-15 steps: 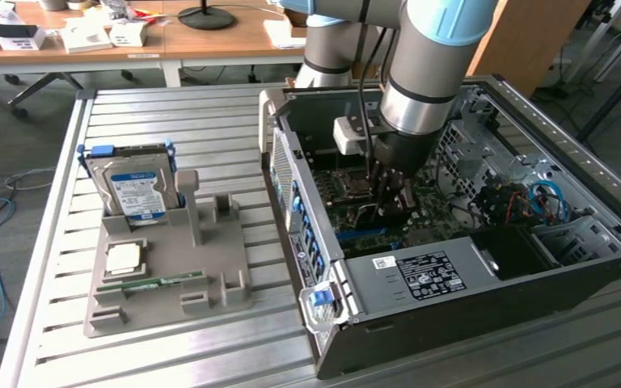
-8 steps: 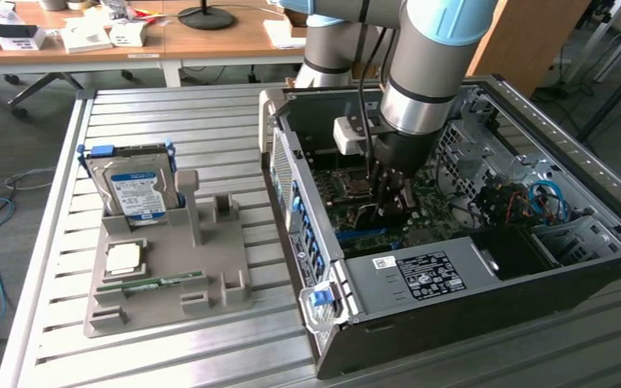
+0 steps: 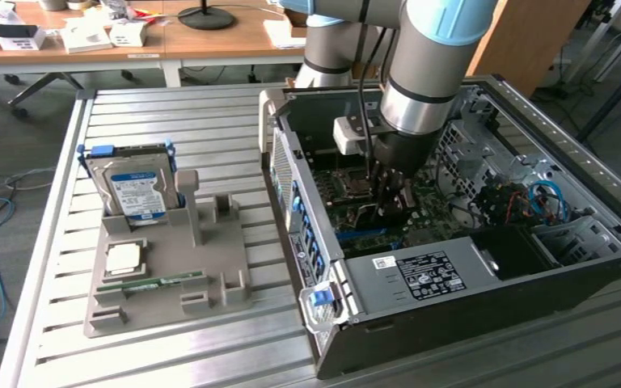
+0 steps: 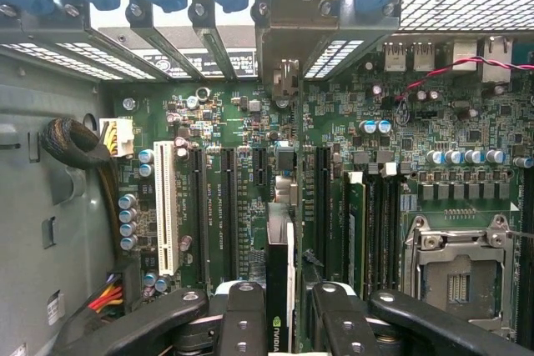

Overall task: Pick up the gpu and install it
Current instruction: 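Insert the gpu into the slot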

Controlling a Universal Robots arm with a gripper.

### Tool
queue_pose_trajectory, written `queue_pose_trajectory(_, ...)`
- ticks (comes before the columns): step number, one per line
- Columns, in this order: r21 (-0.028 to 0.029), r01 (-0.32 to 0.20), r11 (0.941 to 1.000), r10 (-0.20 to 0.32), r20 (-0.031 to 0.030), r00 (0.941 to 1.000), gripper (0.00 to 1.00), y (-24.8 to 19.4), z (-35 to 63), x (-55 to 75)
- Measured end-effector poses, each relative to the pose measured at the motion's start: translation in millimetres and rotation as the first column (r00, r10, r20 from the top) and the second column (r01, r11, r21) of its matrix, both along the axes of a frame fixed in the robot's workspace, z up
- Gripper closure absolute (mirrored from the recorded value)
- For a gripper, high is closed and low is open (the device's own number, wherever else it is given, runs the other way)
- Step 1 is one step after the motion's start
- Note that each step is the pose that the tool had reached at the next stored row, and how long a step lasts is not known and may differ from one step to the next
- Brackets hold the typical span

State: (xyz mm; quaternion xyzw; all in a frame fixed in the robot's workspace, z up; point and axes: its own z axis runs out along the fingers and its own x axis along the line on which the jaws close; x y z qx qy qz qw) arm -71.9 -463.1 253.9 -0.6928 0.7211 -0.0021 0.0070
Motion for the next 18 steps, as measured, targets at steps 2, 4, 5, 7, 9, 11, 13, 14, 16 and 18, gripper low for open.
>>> queue_pose_trajectory(2, 0.0000, 0.000, 1.0000, 0.000, 0.0001, 1.0000, 0.74, 0.0, 0.0, -1.1)
queue_pose_trajectory(4, 0.0000, 0.000, 1.0000, 0.000, 0.0000, 1.0000, 0.74, 0.0, 0.0, -1.1)
queue_pose_trajectory(5, 0.0000, 0.000, 1.0000, 0.000, 0.0000, 1.0000, 0.74, 0.0, 0.0, -1.1)
queue_pose_trajectory(7, 0.0000, 0.000, 1.0000, 0.000, 0.0000, 1.0000, 0.74, 0.0, 0.0, -1.1)
queue_pose_trajectory(9, 0.0001, 0.000, 1.0000, 0.000, 0.0001, 1.0000, 0.74, 0.2, 0.0, -1.1)
queue_pose_trajectory(11, 0.0000, 0.000, 1.0000, 0.000, 0.0001, 1.0000, 0.74, 0.8, 0.0, -1.1)
queue_pose_trajectory(13, 0.0000, 0.000, 1.0000, 0.000, 0.0000, 1.0000, 0.74, 0.8, 0.0, -1.2)
queue_pose_trajectory(14, 0.0000, 0.000, 1.0000, 0.000, 0.0000, 1.0000, 0.74, 0.8, 0.0, -1.2)
queue_pose_trajectory(16, 0.0004, 0.000, 1.0000, 0.000, 0.0004, 1.0000, 0.74, 0.9, 0.0, -1.6)
queue_pose_trajectory(18, 0.0013, 0.000, 1.0000, 0.000, 0.0015, 1.0000, 0.74, 0.9, 0.0, -2.0)
